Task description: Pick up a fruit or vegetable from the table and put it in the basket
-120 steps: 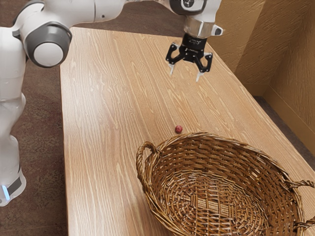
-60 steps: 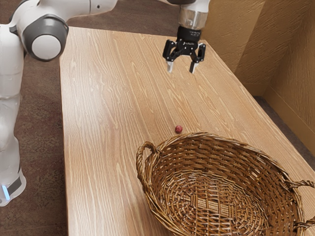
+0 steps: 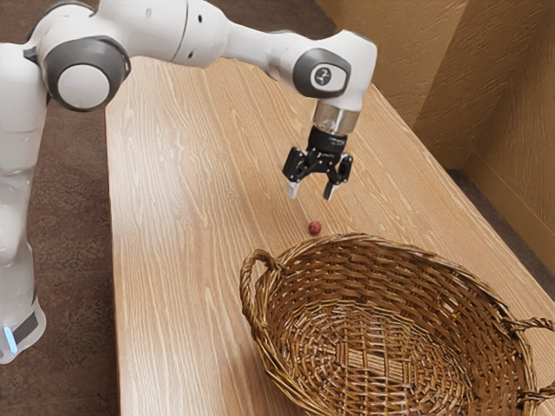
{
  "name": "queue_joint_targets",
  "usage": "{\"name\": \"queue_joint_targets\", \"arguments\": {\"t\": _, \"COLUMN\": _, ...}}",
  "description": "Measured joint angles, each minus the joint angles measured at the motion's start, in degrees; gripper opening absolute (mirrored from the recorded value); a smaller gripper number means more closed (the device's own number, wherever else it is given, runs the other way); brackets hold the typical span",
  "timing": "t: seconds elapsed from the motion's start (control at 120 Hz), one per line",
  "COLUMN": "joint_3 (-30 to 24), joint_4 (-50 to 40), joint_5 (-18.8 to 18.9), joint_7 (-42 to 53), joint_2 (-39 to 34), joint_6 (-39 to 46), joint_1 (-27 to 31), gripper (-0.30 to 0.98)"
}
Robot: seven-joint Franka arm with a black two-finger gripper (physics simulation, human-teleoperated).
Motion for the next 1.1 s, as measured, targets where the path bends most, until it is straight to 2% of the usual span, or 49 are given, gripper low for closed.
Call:
{"name": "queue_joint_targets", "arguments": {"t": 0.3, "joint_3": 1.0, "joint_4": -10.3, "joint_5": -1.1, "joint_7": 0.9, "joint_2": -6.0, "joint_6": 5.1, "joint_1": 1.3, "gripper": 0.69}}
{"name": "queue_joint_targets", "arguments": {"t": 0.475, "joint_3": 0.7, "joint_4": -9.6, "joint_5": -1.1, "joint_7": 1.3, "joint_2": -1.6, "joint_6": 10.5, "joint_1": 0.2, "gripper": 0.69}}
{"name": "queue_joint_targets", "arguments": {"t": 0.6, "joint_3": 0.8, "joint_4": -7.3, "joint_5": -1.0, "joint_7": 2.0, "joint_2": 0.2, "joint_6": 13.0, "joint_1": 2.7, "gripper": 0.69}}
{"name": "queue_joint_targets", "arguments": {"t": 0.742, "joint_3": 0.7, "joint_4": -4.0, "joint_5": -1.0, "joint_7": 2.9, "joint_2": 3.1, "joint_6": 14.5, "joint_1": 3.7, "gripper": 0.69}}
{"name": "queue_joint_targets", "arguments": {"t": 1.1, "joint_3": -0.8, "joint_4": -2.7, "joint_5": -1.8, "joint_7": 4.8, "joint_2": 7.3, "joint_6": 16.8, "joint_1": 3.2, "gripper": 0.69}}
